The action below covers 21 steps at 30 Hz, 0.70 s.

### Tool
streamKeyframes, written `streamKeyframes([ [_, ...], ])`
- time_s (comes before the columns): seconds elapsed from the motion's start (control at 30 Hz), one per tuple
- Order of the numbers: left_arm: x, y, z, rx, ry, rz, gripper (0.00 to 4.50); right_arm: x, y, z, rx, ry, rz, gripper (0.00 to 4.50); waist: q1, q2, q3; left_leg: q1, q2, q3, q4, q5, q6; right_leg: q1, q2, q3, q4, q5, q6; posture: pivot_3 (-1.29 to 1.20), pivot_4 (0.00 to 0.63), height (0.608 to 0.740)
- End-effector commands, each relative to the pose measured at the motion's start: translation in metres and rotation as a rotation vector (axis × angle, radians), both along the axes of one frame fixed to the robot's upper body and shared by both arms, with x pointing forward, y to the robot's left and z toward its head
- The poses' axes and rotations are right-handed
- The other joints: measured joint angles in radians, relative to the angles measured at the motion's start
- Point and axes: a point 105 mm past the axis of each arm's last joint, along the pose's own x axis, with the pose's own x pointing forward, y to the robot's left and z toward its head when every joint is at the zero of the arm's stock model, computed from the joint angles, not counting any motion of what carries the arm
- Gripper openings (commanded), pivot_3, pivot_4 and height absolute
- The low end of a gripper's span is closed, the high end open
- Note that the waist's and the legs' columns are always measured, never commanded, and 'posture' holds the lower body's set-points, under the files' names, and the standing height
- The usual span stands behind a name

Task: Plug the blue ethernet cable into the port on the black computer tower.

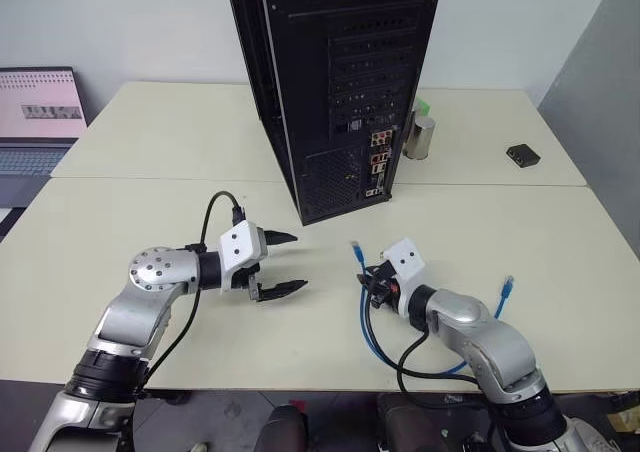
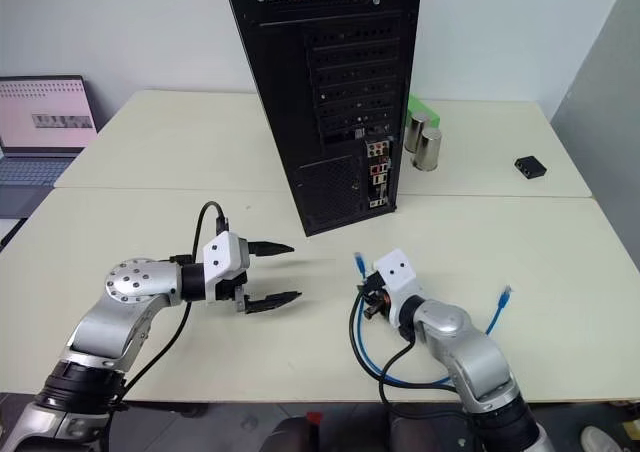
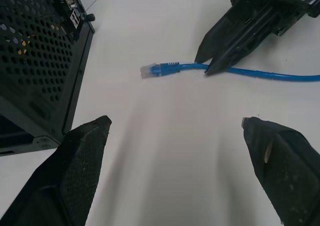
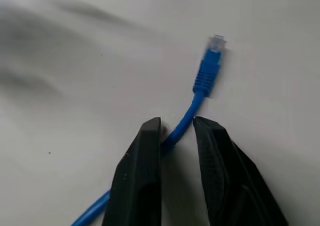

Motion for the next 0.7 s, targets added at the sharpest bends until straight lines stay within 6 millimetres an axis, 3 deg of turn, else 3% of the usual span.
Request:
streamKeyframes([
  [0.03,0.007,-0.005,0.01,-0.008,-0.043,-0.021,4.5,0.0,-0.002,0.008,-0.007,-0.009,0.004,0.02,0.0,0.0,0.0,0.0,0.0,0.0,0.0,0.0,0.0,0.0,0.0,0.0,0.0,0.0,0.0,0.0,0.15,0.74],
  [0.4,0.009,-0.007,0.009,0.071,-0.033,-0.159,4.5,-0.015,0.007,0.038,-0.111,-0.134,0.231,0.02,0.0,0.0,0.0,-0.001,0.0,0.0,0.0,0.0,0.0,0.0,0.0,-0.001,0.0,0.0,0.0,0.0,0.15,0.74],
  [0.7,0.014,-0.026,0.011,0.083,-0.067,-0.258,4.5,-0.024,0.014,0.051,-0.124,-0.172,0.344,0.02,0.0,0.0,0.0,-0.001,0.0,-0.001,0.0,0.0,0.0,0.0,0.0,-0.002,0.0,0.0,0.0,0.0,0.15,0.74],
])
